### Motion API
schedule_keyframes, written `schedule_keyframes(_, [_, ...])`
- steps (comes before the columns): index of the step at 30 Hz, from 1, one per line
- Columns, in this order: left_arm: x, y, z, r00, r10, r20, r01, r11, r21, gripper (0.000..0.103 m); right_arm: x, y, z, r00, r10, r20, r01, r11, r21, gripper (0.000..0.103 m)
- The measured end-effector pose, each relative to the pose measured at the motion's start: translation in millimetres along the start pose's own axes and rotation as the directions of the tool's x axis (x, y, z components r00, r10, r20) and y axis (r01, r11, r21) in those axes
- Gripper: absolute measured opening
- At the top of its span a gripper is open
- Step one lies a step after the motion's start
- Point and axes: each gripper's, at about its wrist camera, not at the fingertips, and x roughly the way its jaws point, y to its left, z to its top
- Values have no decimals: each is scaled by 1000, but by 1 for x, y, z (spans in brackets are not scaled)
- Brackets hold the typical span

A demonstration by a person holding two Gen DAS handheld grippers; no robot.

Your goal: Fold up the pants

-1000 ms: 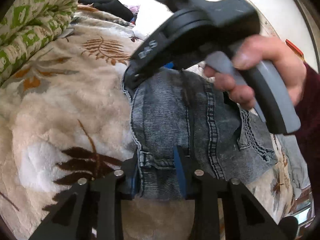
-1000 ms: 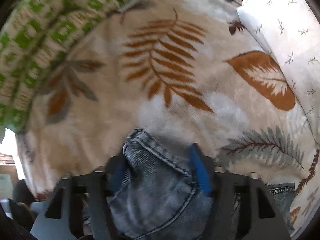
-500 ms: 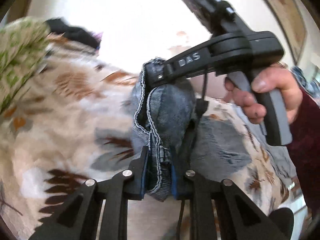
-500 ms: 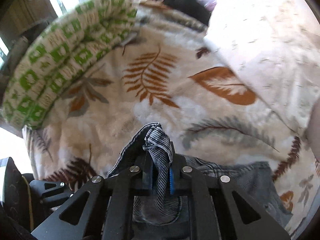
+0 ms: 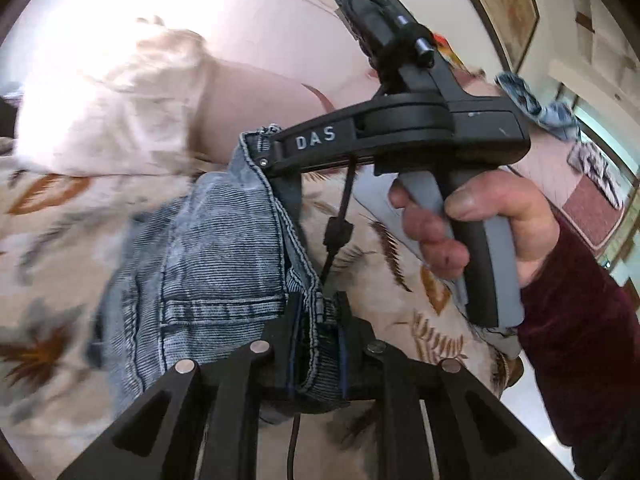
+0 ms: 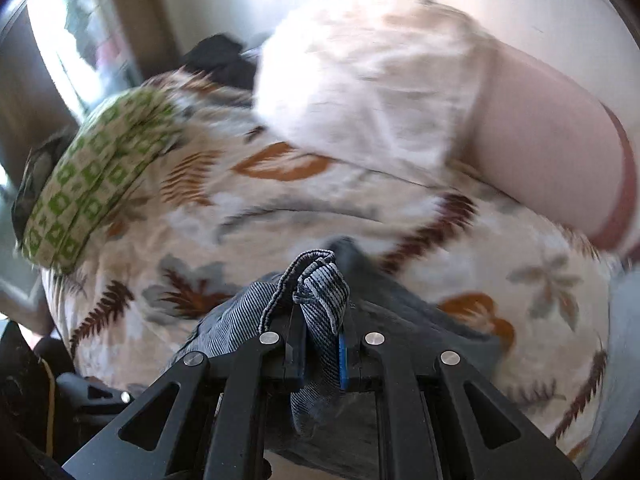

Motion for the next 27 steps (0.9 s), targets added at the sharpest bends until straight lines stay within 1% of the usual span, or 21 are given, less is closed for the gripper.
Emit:
schedule_keyframes(4, [44, -21, 0, 998, -24, -61, 25, 1000, 8, 17, 1, -51, -20, 1000, 19, 18, -21, 995, 94, 10])
schedule_keyframes(7, [70, -30, -5, 994, -24, -103, 25, 1000, 7, 16, 14, -82, -36, 999, 37, 16, -38, 989, 145, 10])
schedule_keyframes(10, [90, -30, -10, 991, -25, -130, 25, 1000, 0, 16, 25, -99, -44, 998, 53, 17, -55, 984, 171, 10])
schedule_keyframes(15, [116, -33, -6, 987, -25, -156, 25, 1000, -3, 16, 34, -127, -55, 997, 71, 31, -76, 976, 204, 10])
schedule_keyframes(21, [144, -40, -9, 981, 1, -192, 3, 1000, 21, 16, 44, -157, -68, 995, 94, 40, -101, 961, 258, 10])
schedule_keyframes(23, [156, -42, -12, 977, 12, -212, -5, 999, 35, 16, 50, -167, -75, 994, 108, 35, -114, 950, 290, 13])
schedule_keyframes(25, [158, -43, -15, 974, 26, -225, -15, 999, 50, 17, 55, -173, -82, 993, 117, 28, -119, 942, 313, 22])
schedule_keyframes(26, [156, -45, -15, 973, 35, -226, -21, 998, 66, 17, 55, -176, -85, 993, 113, 29, -116, 940, 321, 25])
schedule_keyframes(27, [154, -47, -13, 972, 38, -232, -22, 997, 72, 18, 53, -179, -88, 993, 110, 38, -116, 932, 342, 36])
